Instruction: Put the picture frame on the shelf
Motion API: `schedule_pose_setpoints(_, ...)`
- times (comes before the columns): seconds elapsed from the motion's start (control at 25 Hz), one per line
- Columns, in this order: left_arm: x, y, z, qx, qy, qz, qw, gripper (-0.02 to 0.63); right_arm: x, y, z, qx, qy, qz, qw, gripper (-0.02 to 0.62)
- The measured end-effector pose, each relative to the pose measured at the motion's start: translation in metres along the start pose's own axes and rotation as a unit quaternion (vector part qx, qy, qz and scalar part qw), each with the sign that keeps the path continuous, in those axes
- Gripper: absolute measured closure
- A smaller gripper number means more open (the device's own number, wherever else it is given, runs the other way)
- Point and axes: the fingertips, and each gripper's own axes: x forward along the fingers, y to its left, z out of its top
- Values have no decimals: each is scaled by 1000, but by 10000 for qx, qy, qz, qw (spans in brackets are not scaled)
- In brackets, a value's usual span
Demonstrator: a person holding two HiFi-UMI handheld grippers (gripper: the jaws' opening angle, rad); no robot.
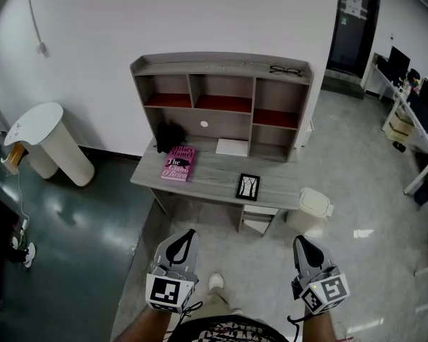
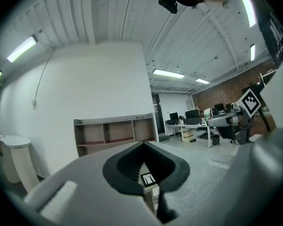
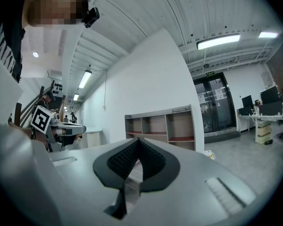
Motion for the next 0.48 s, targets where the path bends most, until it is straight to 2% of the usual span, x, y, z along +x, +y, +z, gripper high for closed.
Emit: schedule_pose_setpoints(0.48,51,20,1,13,-42,-130,9999,604,42,-25,6,50,-12,-128,9999,568)
